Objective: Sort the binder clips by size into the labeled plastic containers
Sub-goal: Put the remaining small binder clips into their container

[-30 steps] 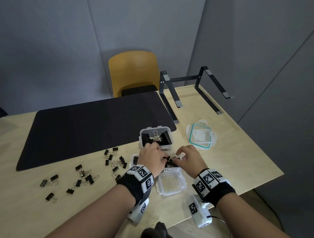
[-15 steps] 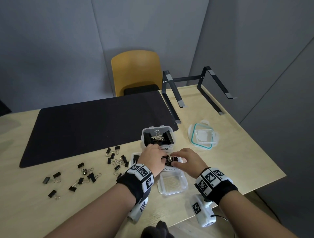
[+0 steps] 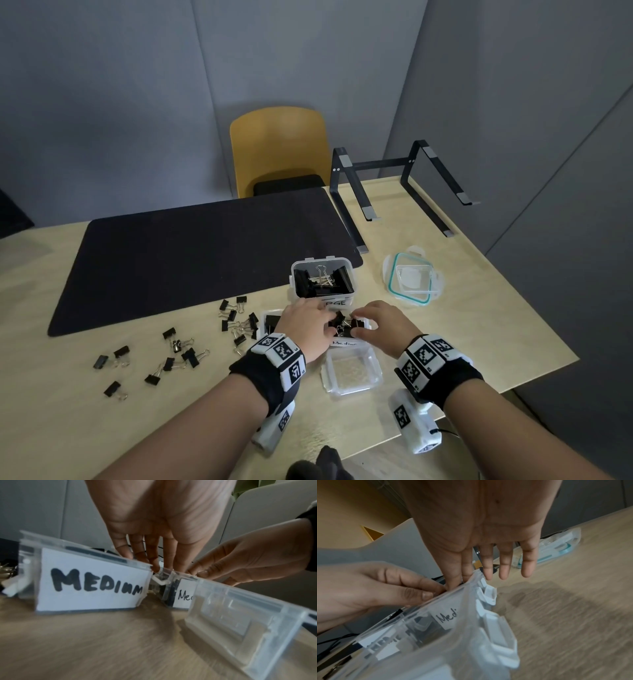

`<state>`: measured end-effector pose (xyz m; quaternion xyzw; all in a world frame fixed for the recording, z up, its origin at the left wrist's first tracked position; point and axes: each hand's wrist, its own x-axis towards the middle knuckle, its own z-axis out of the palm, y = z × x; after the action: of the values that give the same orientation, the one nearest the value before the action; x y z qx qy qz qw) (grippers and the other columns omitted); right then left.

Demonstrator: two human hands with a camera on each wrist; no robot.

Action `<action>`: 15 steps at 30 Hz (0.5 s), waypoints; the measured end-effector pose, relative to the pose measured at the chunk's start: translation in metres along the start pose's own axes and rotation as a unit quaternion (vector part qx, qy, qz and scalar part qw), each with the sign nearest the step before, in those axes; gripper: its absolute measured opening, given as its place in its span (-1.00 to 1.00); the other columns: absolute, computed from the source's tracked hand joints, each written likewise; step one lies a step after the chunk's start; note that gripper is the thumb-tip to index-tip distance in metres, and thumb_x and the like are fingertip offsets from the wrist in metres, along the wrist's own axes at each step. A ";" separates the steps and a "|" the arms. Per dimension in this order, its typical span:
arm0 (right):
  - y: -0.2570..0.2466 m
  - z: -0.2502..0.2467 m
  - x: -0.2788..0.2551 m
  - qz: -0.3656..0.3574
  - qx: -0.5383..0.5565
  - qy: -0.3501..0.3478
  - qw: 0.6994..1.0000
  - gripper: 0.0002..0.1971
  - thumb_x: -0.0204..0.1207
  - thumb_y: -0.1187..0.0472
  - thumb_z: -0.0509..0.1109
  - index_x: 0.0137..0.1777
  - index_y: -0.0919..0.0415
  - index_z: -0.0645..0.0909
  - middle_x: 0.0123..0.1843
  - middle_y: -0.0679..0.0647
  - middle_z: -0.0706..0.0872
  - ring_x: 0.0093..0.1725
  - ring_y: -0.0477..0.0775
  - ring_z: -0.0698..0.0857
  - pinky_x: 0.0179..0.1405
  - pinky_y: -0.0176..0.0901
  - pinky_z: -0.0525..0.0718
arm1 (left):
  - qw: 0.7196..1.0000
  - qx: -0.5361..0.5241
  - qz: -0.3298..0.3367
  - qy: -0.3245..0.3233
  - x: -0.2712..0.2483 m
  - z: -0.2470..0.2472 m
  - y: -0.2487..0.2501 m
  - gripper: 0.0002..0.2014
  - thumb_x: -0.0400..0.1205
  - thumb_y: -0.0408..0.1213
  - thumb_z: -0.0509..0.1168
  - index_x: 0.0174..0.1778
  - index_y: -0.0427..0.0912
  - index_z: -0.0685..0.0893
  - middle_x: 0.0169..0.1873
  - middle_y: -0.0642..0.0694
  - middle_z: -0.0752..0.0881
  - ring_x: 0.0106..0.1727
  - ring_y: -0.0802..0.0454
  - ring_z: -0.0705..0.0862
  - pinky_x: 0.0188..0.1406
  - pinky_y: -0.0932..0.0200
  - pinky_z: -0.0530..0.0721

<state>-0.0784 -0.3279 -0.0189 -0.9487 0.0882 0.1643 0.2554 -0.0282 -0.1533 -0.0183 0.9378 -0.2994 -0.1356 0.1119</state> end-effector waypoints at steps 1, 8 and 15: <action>0.000 0.000 -0.001 -0.013 -0.003 0.012 1.000 -0.63 0.52 -0.03 0.37 0.33 -0.07 0.58 0.33 -0.01 0.53 0.35 0.07 0.47 0.38 -0.01 0.45 | 1.000 -0.003 0.000 0.003 -0.001 0.001 0.000 -0.61 0.68 0.00 0.12 0.42 0.10 0.50 0.31 0.02 0.53 0.41 -0.05 0.40 0.40 -0.02 0.36; -0.002 0.002 -0.004 -0.024 0.013 0.050 0.998 -0.62 0.46 -0.02 0.43 0.28 -0.03 0.61 0.30 -0.04 0.58 0.34 0.06 0.49 0.37 -0.02 0.47 | 0.999 -0.020 -0.008 0.023 -0.009 0.011 -0.003 -0.57 0.67 0.07 0.10 0.47 0.13 0.44 0.40 0.05 0.51 0.48 0.01 0.34 0.46 -0.03 0.31; -0.010 -0.004 -0.012 -0.032 0.009 0.103 0.994 -0.66 0.53 0.05 0.37 0.30 0.04 0.59 0.31 -0.02 0.56 0.36 0.02 0.47 0.37 -0.17 0.40 | 0.993 -0.063 -0.009 0.099 -0.021 0.005 -0.006 -0.63 0.67 0.00 0.13 0.41 0.15 0.49 0.31 0.11 0.51 0.40 0.05 0.39 0.41 0.08 0.32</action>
<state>-0.0864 -0.3204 -0.0067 -0.9607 0.0847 0.0569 0.2582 -0.0432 -0.1366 -0.0212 0.9402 -0.2694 -0.0621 0.1989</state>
